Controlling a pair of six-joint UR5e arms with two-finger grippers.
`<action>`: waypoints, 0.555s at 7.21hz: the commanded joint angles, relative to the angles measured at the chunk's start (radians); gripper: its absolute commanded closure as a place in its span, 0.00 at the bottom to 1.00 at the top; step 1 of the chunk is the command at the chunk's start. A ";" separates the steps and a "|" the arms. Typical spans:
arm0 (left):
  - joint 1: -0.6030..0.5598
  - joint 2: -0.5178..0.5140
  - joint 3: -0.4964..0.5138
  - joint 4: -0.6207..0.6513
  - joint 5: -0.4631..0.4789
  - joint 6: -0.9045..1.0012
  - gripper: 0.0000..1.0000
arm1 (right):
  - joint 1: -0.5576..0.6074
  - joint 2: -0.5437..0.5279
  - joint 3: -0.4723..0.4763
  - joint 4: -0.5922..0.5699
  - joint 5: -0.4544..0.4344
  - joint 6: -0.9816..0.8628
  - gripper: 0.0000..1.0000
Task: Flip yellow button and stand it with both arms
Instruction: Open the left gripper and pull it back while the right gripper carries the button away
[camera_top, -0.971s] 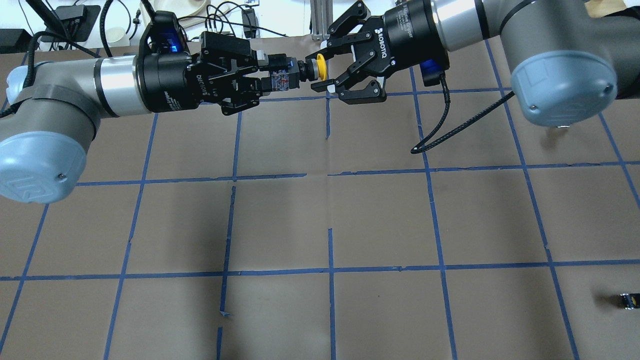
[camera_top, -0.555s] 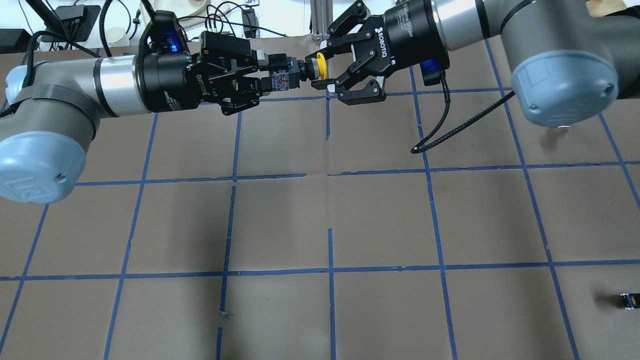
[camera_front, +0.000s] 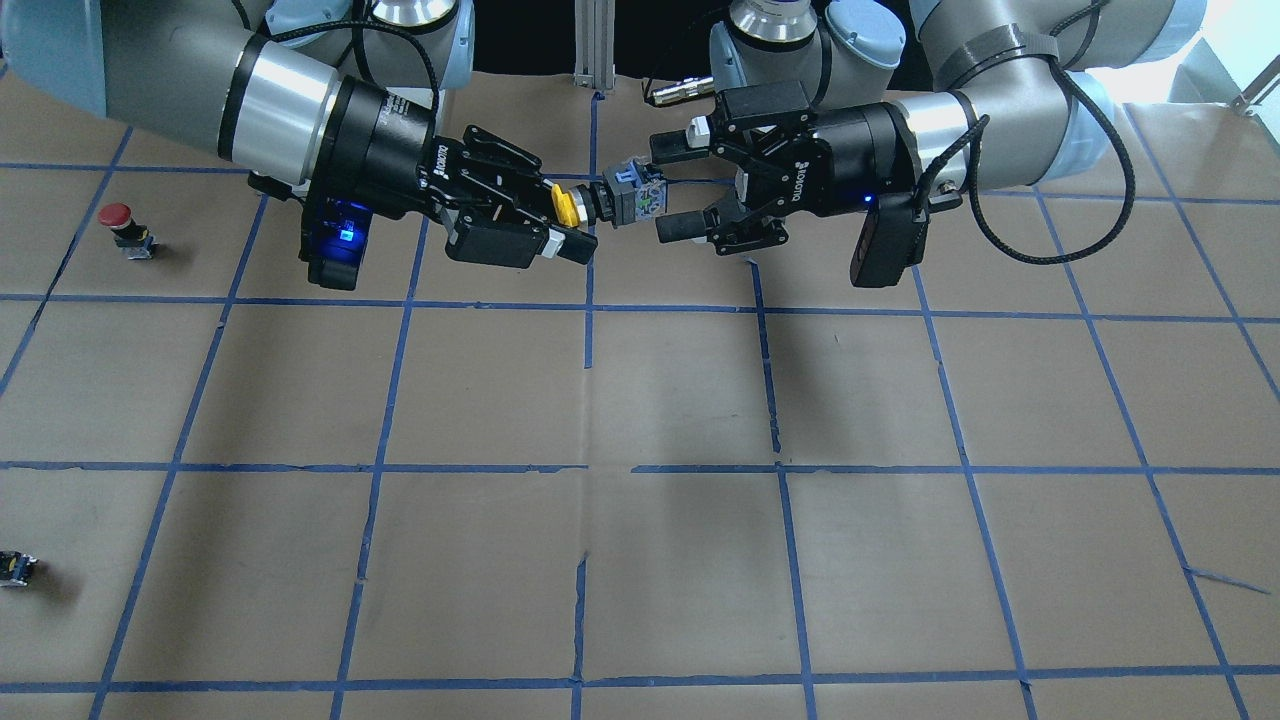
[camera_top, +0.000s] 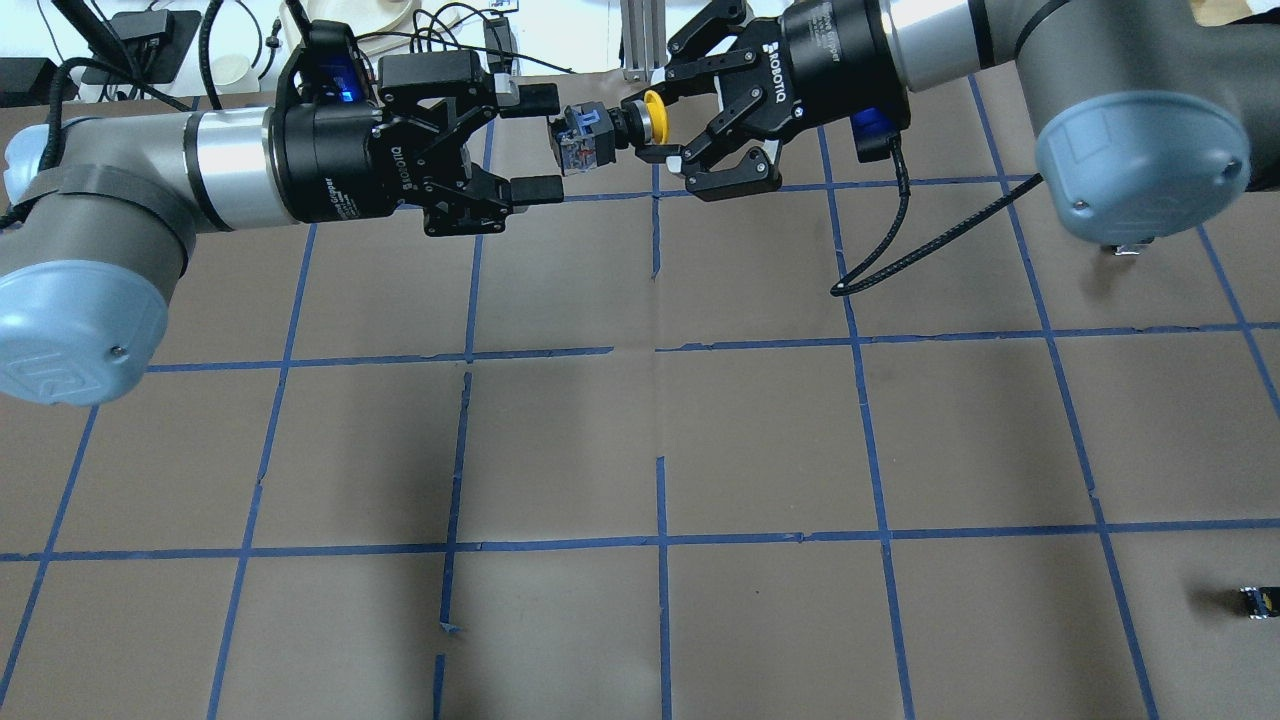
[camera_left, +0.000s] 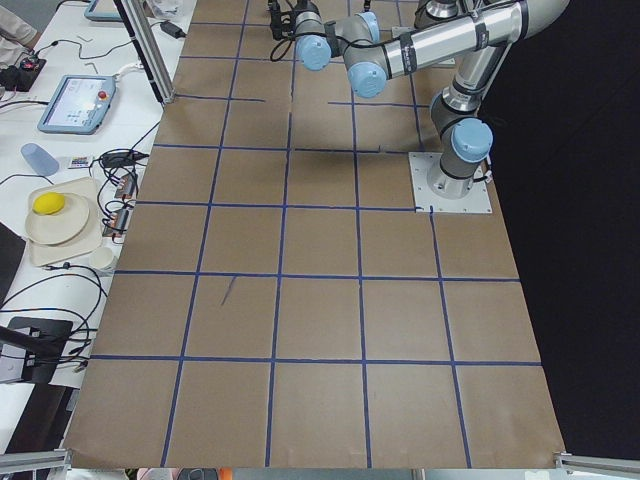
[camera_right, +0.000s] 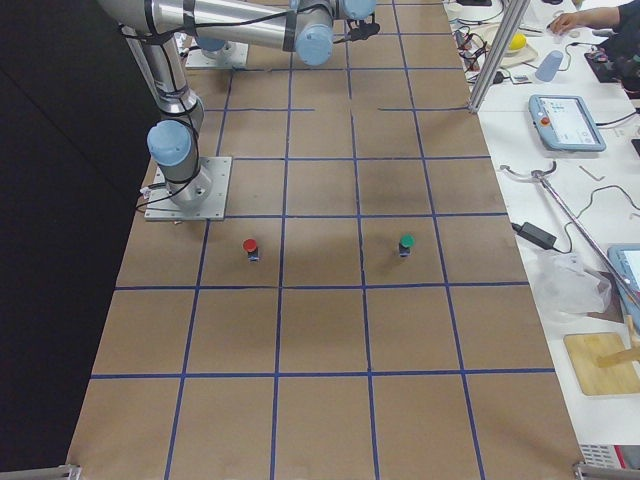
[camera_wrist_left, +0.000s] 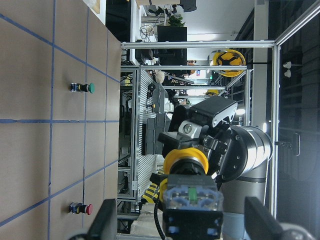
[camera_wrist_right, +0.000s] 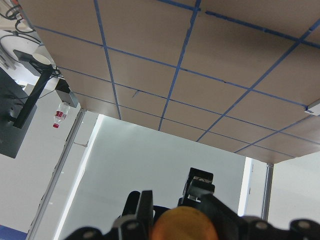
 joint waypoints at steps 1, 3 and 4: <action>0.019 -0.002 0.003 0.006 0.169 0.001 0.09 | -0.075 0.004 0.007 -0.017 -0.010 -0.037 0.80; 0.055 -0.017 0.008 0.021 0.353 0.008 0.08 | -0.111 0.006 0.007 -0.011 -0.144 -0.172 0.80; 0.060 -0.025 0.007 0.073 0.499 -0.001 0.08 | -0.115 0.006 0.008 -0.002 -0.224 -0.258 0.80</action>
